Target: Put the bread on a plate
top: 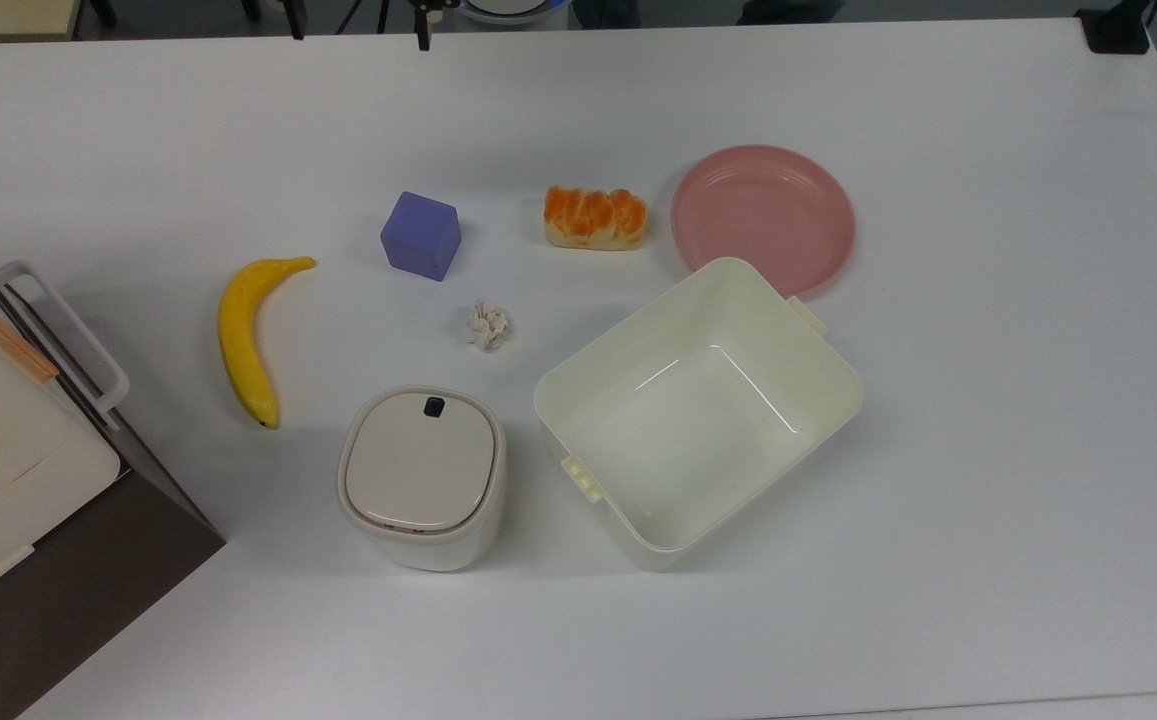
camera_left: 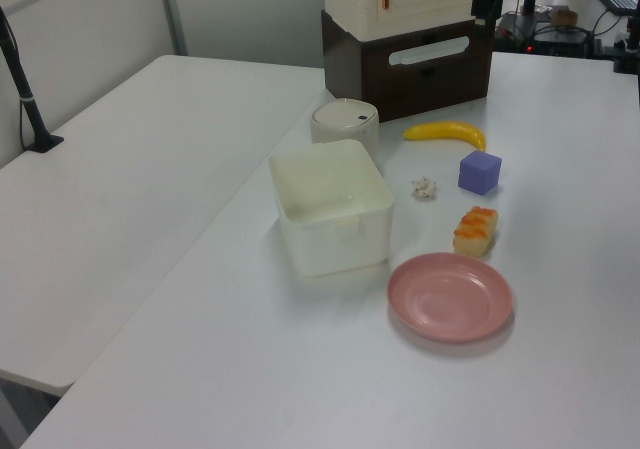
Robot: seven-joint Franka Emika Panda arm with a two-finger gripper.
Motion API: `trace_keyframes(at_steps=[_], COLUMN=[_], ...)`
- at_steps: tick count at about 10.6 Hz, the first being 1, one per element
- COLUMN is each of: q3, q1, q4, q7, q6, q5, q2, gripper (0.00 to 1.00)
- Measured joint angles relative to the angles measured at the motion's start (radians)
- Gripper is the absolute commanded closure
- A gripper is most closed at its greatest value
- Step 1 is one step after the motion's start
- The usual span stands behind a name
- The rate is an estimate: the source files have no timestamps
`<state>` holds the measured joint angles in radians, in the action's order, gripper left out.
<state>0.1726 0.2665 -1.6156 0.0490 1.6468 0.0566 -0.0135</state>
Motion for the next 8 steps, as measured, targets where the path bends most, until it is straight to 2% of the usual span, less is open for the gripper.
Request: trace_keyframes(at_steps=[8], q3=[0.000], q1=[0.000], q4=[0.000], q7=[0.022], q6=[-0.011], q5=[0.010], q2=[0.000], gripper=[0.00])
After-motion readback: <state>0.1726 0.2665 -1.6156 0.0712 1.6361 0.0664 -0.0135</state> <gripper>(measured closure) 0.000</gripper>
